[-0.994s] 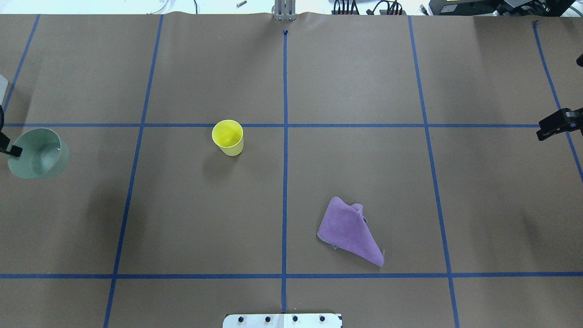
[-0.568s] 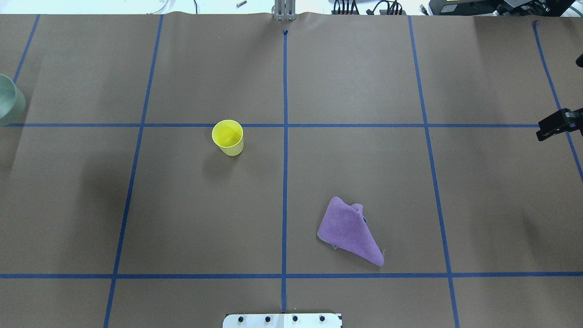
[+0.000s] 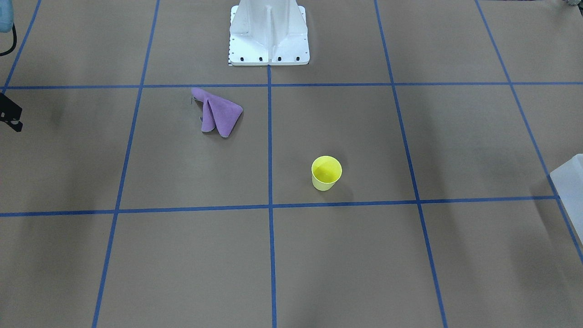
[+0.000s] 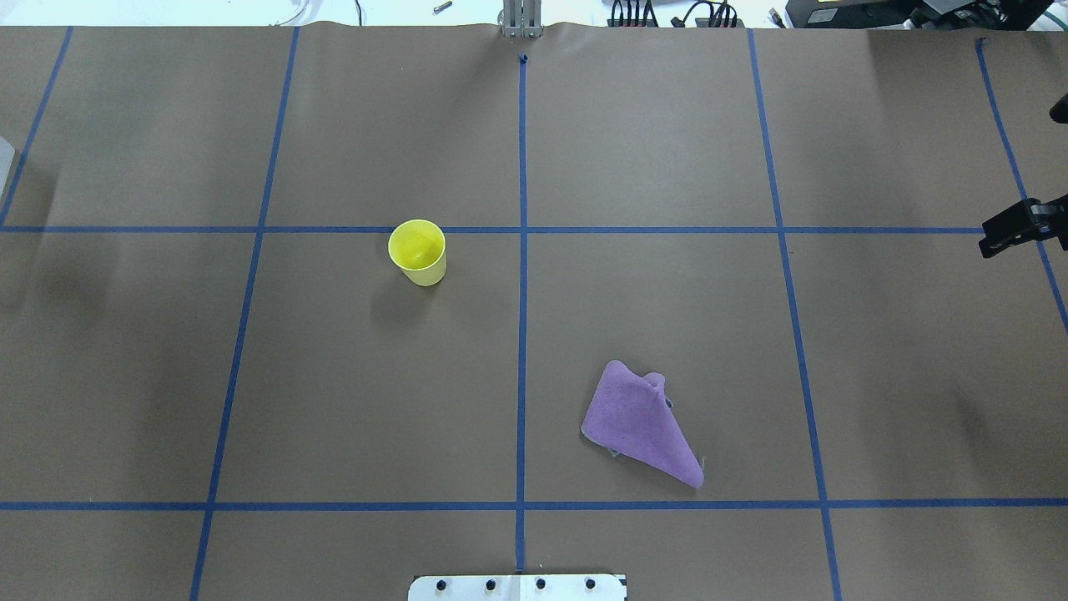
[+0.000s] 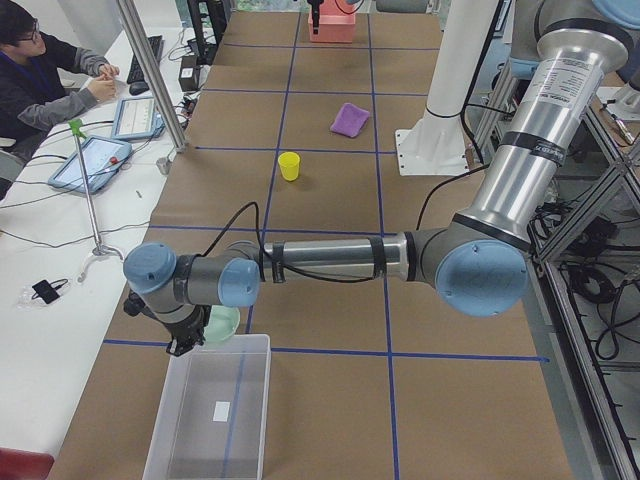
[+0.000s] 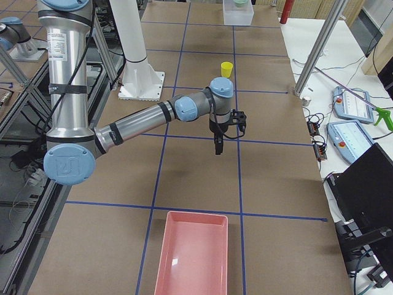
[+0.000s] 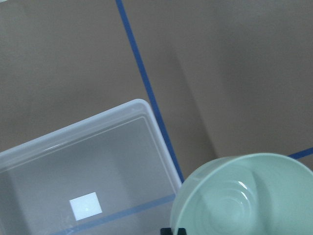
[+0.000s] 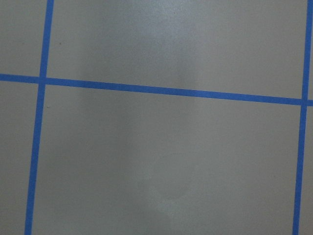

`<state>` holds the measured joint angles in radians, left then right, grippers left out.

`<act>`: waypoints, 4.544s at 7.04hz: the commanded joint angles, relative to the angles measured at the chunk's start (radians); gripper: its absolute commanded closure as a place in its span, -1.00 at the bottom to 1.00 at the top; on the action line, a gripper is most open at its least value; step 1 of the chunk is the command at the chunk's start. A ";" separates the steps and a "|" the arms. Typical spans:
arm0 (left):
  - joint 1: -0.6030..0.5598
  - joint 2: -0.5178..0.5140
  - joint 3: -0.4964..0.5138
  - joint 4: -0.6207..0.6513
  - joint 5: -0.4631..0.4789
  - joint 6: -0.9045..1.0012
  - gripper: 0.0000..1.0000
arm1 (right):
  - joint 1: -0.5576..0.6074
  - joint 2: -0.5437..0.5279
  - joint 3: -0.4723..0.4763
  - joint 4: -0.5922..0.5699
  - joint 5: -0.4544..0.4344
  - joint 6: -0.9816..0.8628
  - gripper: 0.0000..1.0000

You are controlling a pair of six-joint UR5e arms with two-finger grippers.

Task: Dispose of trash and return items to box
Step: 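Release the bowl in the clear bin and raise the left gripper, then move the left gripper to the yellow cup while the right arm advances, then close the left gripper on the yellow cup rim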

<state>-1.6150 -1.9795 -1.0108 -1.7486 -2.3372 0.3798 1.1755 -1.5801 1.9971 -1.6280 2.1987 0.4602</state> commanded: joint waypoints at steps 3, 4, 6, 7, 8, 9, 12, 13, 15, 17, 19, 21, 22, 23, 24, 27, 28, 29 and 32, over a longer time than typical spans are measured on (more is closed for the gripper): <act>0.111 -0.072 0.377 -0.408 0.077 -0.201 1.00 | 0.000 0.006 -0.006 -0.001 0.001 0.000 -1.00; 0.121 -0.073 0.386 -0.408 0.078 -0.209 1.00 | 0.000 0.006 -0.005 0.000 0.001 0.000 -1.00; 0.122 -0.064 0.388 -0.429 0.079 -0.203 -0.97 | 0.000 0.006 -0.005 0.000 0.001 0.000 -1.00; 0.122 -0.055 0.382 -0.454 0.079 -0.197 -0.98 | 0.000 0.006 -0.001 0.000 0.001 0.002 -1.00; 0.084 -0.058 0.376 -0.454 0.072 -0.197 -0.98 | 0.000 0.006 -0.001 0.000 0.001 0.002 -1.00; 0.055 -0.062 0.348 -0.444 0.073 -0.193 -0.98 | 0.000 0.006 -0.001 0.000 0.001 0.002 -1.00; 0.044 -0.052 -0.003 -0.089 0.045 -0.249 -0.98 | 0.000 0.014 -0.003 -0.001 0.001 0.002 -1.00; 0.061 -0.021 -0.164 0.002 0.036 -0.394 -0.98 | -0.002 0.021 -0.003 -0.001 0.001 0.006 -1.00; 0.220 0.043 -0.401 0.006 -0.037 -0.719 -0.98 | -0.010 0.029 -0.003 0.000 0.001 0.020 -1.00; 0.430 0.067 -0.614 0.004 -0.028 -1.061 -0.99 | -0.013 0.034 -0.003 -0.001 0.001 0.020 -1.00; 0.619 0.021 -0.707 0.003 -0.027 -1.232 -0.98 | -0.028 0.049 -0.001 -0.001 0.003 0.060 -1.00; 0.799 -0.056 -0.707 0.001 0.115 -1.408 -0.98 | -0.080 0.093 0.002 0.000 0.000 0.167 -1.00; 0.879 -0.074 -0.700 0.000 0.193 -1.456 -0.98 | -0.112 0.123 0.003 0.000 -0.008 0.233 -1.00; 0.888 -0.099 -0.692 -0.003 0.199 -1.496 -0.97 | -0.132 0.132 0.003 0.000 -0.022 0.262 -1.00; 0.888 -0.129 -0.671 -0.018 0.199 -1.524 -0.96 | -0.138 0.130 0.003 0.000 -0.022 0.262 -1.00; 0.888 -0.142 -0.509 -0.318 0.202 -1.648 -0.94 | -0.140 0.130 0.003 0.000 -0.028 0.262 -1.00; 0.888 -0.142 -0.473 -0.368 0.202 -1.648 -0.91 | -0.143 0.130 0.003 0.000 -0.033 0.262 -1.00; 0.888 -0.142 -0.473 -0.368 0.200 -1.648 -0.44 | -0.143 0.130 0.003 0.000 -0.033 0.262 -1.00; 0.888 -0.142 -0.471 -0.368 0.202 -1.644 1.00 | -0.145 0.130 0.003 0.000 -0.033 0.262 -1.00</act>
<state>-0.7271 -2.1215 -1.4824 -2.1158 -2.1355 -1.2668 1.0319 -1.4496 2.0003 -1.6276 2.1661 0.7225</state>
